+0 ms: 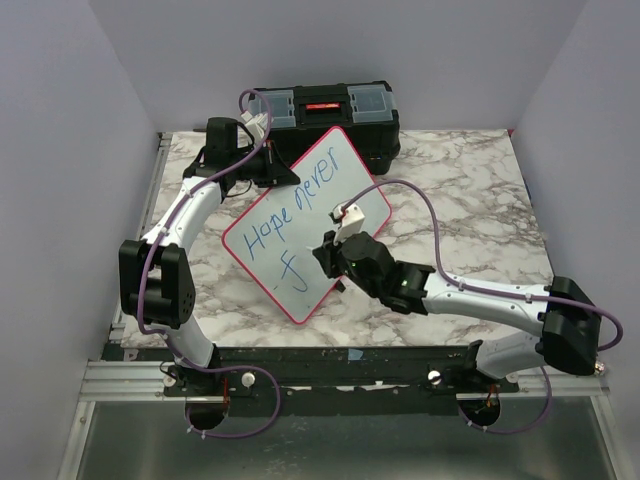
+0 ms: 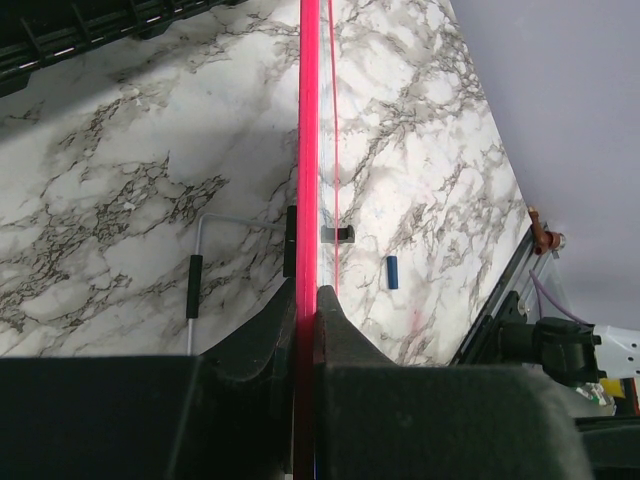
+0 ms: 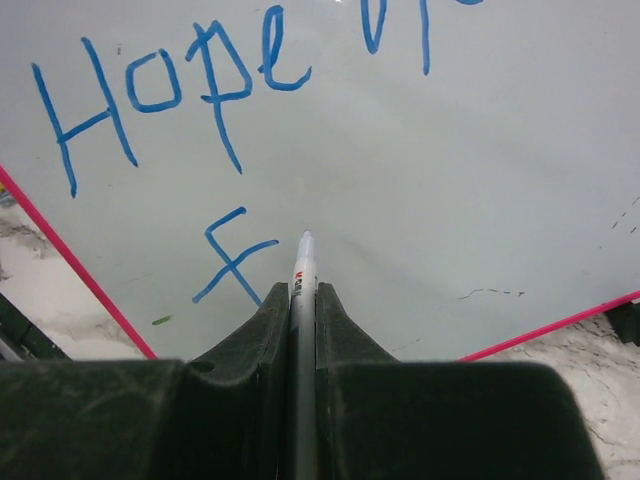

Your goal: Write a sentence on the whiteboard

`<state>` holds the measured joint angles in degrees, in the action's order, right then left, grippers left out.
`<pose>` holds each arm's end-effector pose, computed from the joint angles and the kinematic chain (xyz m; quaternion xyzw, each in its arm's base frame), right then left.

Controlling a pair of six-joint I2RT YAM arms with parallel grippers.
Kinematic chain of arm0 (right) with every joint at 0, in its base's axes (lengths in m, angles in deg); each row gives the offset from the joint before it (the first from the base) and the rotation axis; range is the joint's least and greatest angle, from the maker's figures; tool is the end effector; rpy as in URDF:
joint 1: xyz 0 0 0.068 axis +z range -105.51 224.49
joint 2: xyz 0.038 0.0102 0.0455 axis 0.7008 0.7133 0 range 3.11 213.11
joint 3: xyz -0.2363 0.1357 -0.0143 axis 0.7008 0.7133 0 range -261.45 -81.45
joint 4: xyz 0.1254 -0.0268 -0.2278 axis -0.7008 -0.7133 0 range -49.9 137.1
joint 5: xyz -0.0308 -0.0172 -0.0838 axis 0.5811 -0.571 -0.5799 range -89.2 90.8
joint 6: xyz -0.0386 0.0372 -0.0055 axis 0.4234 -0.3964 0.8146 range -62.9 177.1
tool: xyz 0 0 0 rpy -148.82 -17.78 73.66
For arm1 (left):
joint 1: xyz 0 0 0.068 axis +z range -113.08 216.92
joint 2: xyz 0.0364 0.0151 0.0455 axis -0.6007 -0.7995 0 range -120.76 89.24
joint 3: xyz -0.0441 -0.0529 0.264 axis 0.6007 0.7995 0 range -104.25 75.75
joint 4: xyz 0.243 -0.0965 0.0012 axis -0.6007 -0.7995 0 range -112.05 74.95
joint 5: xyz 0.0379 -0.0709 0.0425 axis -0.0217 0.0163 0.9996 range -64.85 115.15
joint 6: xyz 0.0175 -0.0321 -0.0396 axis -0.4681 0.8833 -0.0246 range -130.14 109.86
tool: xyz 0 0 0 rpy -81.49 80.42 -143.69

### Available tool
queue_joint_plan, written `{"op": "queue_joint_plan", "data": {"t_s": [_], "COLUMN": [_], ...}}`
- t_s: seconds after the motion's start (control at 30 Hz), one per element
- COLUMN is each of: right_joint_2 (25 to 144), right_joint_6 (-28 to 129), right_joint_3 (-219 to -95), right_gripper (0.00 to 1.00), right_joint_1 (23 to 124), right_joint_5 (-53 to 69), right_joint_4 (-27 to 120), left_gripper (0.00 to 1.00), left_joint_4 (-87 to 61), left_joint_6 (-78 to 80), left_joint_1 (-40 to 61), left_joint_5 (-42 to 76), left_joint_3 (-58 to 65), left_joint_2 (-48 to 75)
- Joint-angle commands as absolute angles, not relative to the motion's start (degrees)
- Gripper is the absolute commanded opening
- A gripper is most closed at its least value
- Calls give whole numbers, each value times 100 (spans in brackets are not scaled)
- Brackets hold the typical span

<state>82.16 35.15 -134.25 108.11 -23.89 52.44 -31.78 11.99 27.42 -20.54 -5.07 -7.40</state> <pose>0.1535 0.2759 0.2803 -0.1729 0.7951 0.2470 0.5261 0.3765 -0.0888 0.3135 0.0966 0.8238 -0.4483 0.3333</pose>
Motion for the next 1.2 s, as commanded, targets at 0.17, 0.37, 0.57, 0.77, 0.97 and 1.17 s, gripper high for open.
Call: {"op": "queue_joint_plan", "data": {"t_s": [0.17,0.37,0.57,0.77,0.97,1.17], "right_joint_2": [8048,8003,7966,7983,8052,8098], "right_joint_6": [3586,3551,3549,3598,3607,3633], "right_joint_3": [-13043,-12874,-12787,-12783,-12811,-12861], "right_gripper": [1,1,1,1,1,1], "right_joint_1": [10565,10466,10463,10465,10466,10463], "right_joint_5": [-2399,-2305,-2214,-2153,-2157,-2196], "right_joint_4": [5516,5583,5636,5670,5697,5697], "left_gripper": [0,0,0,0,0,0], "left_joint_4": [-3158,-3180,-3159,-3156,-3159,-3154], "left_joint_6": [753,752,761,770,770,770], "left_joint_1": [2655,2655,2655,2655,2655,2655], "left_joint_5": [-1821,-1818,-1836,-1842,-1836,-1837], "left_joint_3": [-537,-554,-555,-541,-529,-526], "left_joint_2": [-675,-665,-687,-696,-669,-655]}}
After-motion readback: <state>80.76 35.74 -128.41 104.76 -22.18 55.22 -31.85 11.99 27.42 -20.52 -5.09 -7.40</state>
